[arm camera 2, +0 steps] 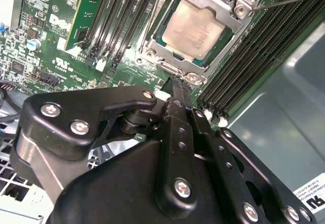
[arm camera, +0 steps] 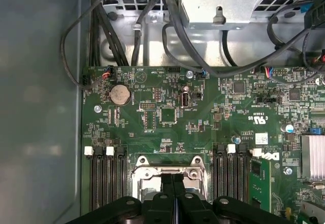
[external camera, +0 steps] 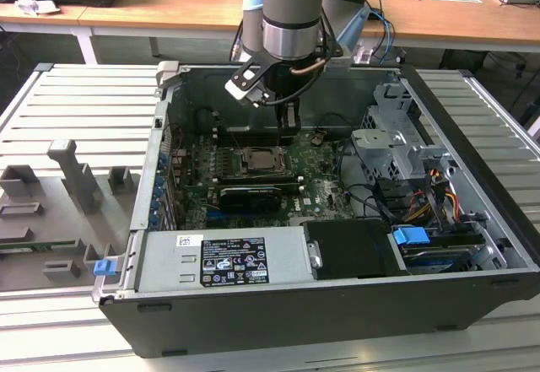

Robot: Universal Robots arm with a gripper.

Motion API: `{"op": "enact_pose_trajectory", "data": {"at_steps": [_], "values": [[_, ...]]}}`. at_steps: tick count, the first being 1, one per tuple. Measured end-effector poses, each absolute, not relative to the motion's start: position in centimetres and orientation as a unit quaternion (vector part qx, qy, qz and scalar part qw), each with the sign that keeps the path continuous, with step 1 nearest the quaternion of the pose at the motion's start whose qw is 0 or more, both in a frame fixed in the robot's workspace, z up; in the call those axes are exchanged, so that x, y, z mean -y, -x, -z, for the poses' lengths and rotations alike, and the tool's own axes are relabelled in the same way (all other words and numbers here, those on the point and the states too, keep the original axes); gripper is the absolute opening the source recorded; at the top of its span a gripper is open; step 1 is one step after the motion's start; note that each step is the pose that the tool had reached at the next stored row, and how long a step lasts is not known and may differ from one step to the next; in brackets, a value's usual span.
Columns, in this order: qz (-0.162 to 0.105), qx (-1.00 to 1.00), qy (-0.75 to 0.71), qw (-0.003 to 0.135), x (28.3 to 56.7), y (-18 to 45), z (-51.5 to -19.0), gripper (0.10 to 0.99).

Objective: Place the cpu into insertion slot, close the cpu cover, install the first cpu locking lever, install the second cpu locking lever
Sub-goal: 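Close the cpu cover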

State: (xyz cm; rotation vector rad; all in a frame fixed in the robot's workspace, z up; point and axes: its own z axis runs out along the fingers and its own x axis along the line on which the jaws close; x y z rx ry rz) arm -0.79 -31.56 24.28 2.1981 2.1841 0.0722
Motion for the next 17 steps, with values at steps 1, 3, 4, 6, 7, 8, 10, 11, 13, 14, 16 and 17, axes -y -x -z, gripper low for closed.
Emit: {"op": "enact_pose_trajectory", "data": {"at_steps": [1,3,4,6,7,8,10,11,13,14,16,17], "values": [[-0.023,-0.704,-0.709,0.021,31.6,0.9,-24.2,0.106],[-0.023,-0.705,-0.708,0.021,31.6,1.5,-23.9,0.106],[-0.023,-0.709,-0.705,0.021,31.6,1.8,-23.6,0.106],[-0.023,-0.713,-0.701,0.021,31.6,2.1,-23.3,0.106],[-0.024,-0.715,-0.699,0.021,31.6,2.3,-23.1,0.106],[-0.024,-0.716,-0.698,0.021,31.6,2.6,-23.0,0.106],[-0.024,-0.717,-0.697,0.021,31.6,3.2,-22.9,0.106],[-0.024,-0.717,-0.697,0.021,31.6,3.4,-22.9,0.106],[-0.024,-0.717,-0.697,0.021,31.6,3.6,-22.9,0.106],[-0.024,-0.717,-0.697,0.021,31.6,3.7,-22.9,0.106],[-0.024,-0.717,-0.697,0.021,31.6,3.8,-22.9,0.106],[-0.024,-0.717,-0.696,0.021,31.6,3.8,-22.8,0.106]]}}
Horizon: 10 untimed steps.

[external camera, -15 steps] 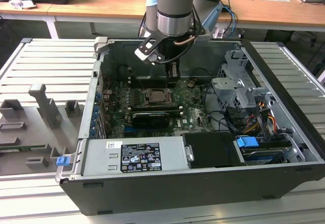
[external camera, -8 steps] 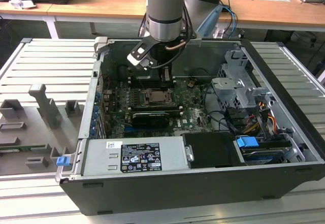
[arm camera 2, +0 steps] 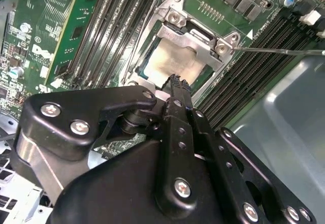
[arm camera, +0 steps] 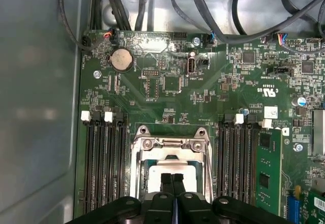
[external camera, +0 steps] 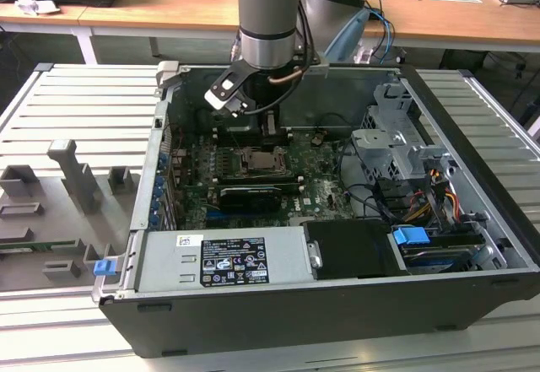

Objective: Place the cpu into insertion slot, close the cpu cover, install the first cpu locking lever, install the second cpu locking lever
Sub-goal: 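Close the cpu cover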

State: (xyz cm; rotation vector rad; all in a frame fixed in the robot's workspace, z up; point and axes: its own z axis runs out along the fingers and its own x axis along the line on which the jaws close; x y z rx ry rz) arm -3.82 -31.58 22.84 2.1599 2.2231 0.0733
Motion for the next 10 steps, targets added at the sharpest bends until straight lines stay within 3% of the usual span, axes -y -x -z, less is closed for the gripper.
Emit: {"op": "enact_pose_trajectory", "data": {"at_steps": [10], "values": [[-0.024,-0.721,-0.692,0.02,31.6,4.9,-22.4,0.106]]}}
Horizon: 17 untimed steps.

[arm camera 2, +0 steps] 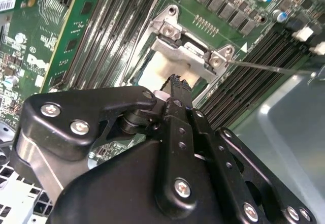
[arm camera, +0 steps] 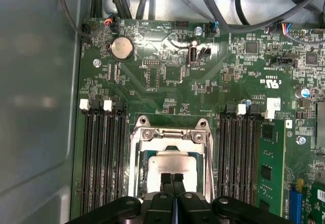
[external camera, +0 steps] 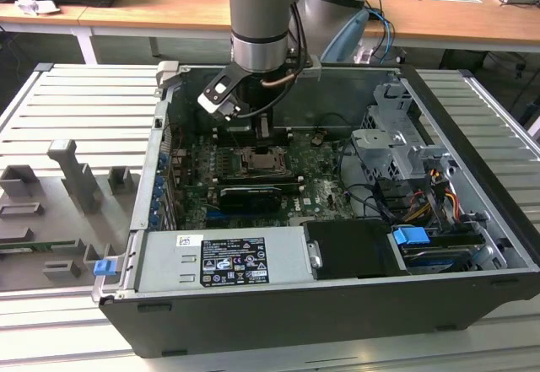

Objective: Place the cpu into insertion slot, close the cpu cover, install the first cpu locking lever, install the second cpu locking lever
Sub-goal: 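Close the cpu cover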

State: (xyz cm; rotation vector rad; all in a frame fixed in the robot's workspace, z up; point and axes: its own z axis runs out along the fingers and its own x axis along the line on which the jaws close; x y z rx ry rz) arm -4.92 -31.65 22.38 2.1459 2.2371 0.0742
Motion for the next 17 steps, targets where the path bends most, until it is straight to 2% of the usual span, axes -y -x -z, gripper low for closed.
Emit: {"op": "enact_pose_trajectory", "data": {"at_steps": [17], "values": [[-0.024,-0.722,-0.691,0.02,31.6,6.1,-20.7,0.106]]}}
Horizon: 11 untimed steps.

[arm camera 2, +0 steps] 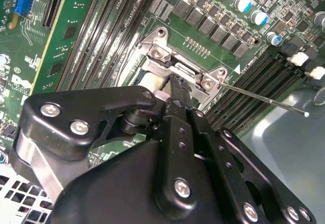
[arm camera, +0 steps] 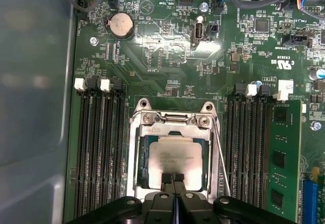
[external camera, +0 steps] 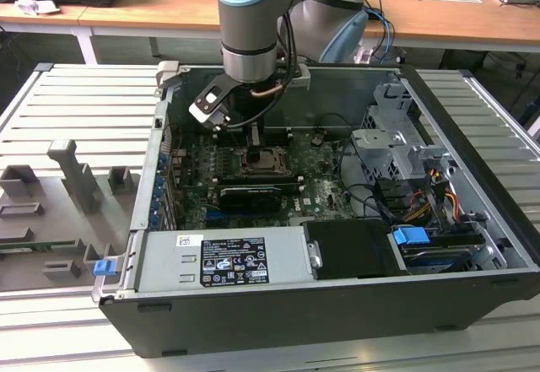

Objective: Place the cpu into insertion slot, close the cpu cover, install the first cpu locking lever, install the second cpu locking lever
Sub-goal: 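Close the cpu cover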

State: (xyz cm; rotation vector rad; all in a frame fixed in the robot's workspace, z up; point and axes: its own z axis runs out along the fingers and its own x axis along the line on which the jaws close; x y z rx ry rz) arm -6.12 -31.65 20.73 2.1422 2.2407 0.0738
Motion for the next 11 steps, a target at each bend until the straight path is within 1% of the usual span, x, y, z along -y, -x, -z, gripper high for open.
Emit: {"op": "enact_pose_trajectory", "data": {"at_steps": [11], "values": [[-0.025,-0.722,-0.691,0.022,31.55,5.51,-20.73,0.106]]}}
